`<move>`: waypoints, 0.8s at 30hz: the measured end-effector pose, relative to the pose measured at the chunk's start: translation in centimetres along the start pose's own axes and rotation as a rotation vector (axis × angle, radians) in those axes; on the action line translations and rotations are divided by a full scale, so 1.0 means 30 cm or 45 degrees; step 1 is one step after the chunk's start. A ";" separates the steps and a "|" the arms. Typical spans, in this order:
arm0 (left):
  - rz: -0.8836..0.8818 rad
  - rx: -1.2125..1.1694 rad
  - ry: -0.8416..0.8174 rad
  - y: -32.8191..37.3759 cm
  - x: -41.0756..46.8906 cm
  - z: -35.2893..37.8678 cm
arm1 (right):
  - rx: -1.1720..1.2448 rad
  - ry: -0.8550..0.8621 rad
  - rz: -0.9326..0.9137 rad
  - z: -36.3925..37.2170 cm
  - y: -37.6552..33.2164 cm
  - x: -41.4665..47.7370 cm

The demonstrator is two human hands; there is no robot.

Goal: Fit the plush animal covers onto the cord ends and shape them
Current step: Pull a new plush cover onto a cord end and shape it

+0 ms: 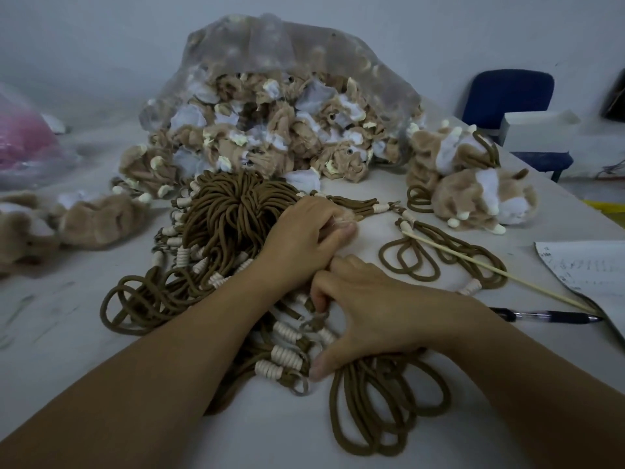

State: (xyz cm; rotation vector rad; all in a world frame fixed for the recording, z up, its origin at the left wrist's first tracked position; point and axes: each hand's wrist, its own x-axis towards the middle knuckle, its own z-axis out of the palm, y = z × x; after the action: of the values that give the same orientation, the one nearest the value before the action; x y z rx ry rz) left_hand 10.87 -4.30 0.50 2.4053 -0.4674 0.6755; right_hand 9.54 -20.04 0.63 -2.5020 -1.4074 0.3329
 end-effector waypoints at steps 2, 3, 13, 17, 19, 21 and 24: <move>-0.060 -0.012 0.028 -0.001 0.005 -0.001 | -0.030 0.110 -0.010 0.004 0.016 0.014; -0.091 -0.013 0.041 -0.004 0.008 -0.001 | -0.012 0.165 0.013 -0.002 0.031 0.018; -0.212 -0.136 0.150 -0.022 0.010 0.005 | -0.074 0.447 0.222 -0.027 0.108 0.022; -0.417 -0.275 0.161 -0.040 0.014 -0.014 | -0.103 0.572 -0.010 -0.056 0.035 0.010; -0.488 -0.347 0.219 -0.046 0.020 -0.024 | -0.037 0.530 -0.097 -0.047 -0.016 0.005; -0.525 -0.384 0.258 -0.046 0.024 -0.028 | -0.008 0.367 -0.157 -0.013 -0.062 0.007; -0.541 -0.454 0.263 -0.050 0.025 -0.024 | -0.103 0.222 -0.239 0.044 -0.091 0.024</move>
State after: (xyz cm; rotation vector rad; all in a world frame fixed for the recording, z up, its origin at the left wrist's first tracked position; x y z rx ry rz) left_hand 11.93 -2.83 0.77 1.9815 0.0163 0.5825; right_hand 7.30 -17.91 0.21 -2.3691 -1.5949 0.0217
